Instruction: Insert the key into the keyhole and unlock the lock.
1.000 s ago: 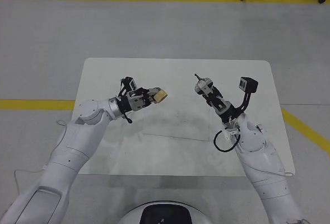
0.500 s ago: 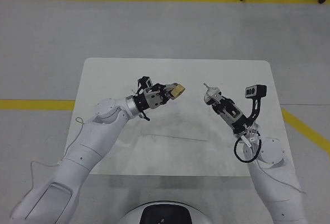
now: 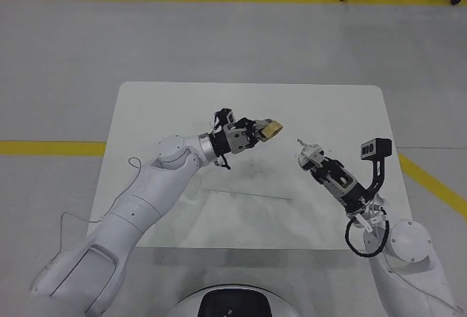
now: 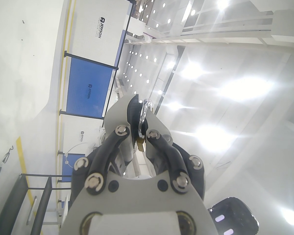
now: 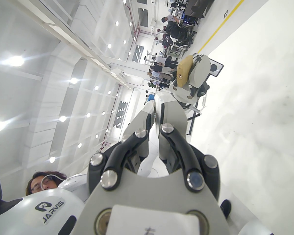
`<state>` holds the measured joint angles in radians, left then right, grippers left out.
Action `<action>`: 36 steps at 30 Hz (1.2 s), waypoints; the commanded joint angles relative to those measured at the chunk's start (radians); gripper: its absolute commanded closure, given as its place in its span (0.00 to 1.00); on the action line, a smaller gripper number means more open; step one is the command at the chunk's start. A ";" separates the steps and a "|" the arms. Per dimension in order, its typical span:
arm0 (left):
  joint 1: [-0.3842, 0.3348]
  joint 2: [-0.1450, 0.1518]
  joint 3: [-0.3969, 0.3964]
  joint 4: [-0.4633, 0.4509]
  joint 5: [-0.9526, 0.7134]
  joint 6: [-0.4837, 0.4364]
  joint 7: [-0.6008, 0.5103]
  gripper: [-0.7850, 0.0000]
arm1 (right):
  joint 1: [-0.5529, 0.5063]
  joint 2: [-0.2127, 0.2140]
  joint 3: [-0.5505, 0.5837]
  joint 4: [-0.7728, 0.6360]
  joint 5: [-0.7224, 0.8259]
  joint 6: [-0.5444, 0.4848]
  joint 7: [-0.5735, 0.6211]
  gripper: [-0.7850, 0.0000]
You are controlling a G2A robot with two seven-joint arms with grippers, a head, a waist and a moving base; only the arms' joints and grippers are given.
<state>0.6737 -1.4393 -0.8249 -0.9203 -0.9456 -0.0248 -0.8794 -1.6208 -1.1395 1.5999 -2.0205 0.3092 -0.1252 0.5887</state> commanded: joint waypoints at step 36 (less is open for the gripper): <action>0.055 0.017 -0.027 -0.171 0.206 0.161 0.119 1.00 | -0.070 -0.011 -0.047 -0.209 0.097 0.502 -0.273 1.00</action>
<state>0.7258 -1.4230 -0.8492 -1.0863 -0.7427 0.1323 -0.7608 -1.6902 -1.1502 1.5552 -2.2315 0.4088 0.3700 0.3185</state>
